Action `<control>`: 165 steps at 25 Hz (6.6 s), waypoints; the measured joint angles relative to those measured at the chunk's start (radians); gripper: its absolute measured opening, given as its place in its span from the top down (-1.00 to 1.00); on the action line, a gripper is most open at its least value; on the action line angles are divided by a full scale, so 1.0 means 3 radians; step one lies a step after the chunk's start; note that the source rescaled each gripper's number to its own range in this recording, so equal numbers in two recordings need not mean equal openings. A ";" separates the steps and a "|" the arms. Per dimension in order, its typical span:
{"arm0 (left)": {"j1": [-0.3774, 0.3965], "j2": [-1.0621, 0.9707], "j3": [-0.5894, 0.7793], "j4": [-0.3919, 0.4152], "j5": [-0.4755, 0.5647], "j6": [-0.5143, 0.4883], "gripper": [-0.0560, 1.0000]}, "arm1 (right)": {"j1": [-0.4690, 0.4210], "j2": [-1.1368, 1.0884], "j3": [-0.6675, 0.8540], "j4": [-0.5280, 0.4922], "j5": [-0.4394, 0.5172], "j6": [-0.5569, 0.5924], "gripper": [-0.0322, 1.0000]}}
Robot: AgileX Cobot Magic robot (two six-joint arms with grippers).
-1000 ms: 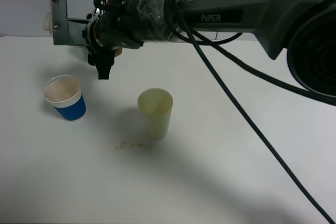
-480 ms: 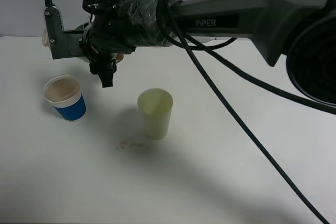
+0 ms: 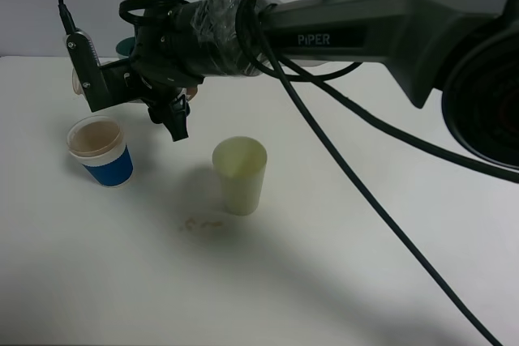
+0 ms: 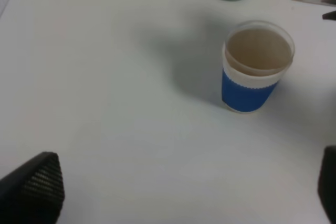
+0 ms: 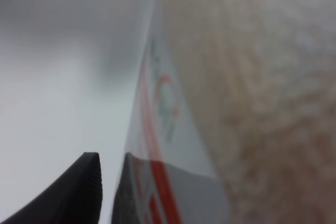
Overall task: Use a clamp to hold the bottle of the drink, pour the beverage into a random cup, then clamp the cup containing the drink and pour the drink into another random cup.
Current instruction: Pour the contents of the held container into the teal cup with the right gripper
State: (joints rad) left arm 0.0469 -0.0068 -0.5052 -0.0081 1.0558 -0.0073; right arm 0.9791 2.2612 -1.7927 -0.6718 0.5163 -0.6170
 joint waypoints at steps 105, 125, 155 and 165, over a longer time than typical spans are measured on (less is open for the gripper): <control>0.0000 0.0000 0.0000 0.0000 0.0000 0.0000 -0.87 | 0.0211 0.0252 -0.0331 -0.0330 0.0782 -0.0319 0.91; 0.0000 0.0000 0.0000 0.0000 0.0000 0.0000 -0.87 | 0.0214 0.0254 -0.0331 -0.0515 0.1005 -0.0430 0.91; 0.0000 0.0000 0.0000 0.0000 0.0000 -0.0002 -0.87 | 0.0259 0.0255 -0.0331 -0.0760 0.0916 -0.0318 0.92; 0.0000 0.0000 0.0000 0.0000 0.0000 -0.0002 -0.87 | 0.0271 0.0255 -0.0331 -0.0882 0.0916 -0.0286 0.92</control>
State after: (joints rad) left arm 0.0469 -0.0068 -0.5052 -0.0081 1.0558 -0.0079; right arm 1.0603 2.3378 -1.8919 -0.9363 0.7912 -0.7028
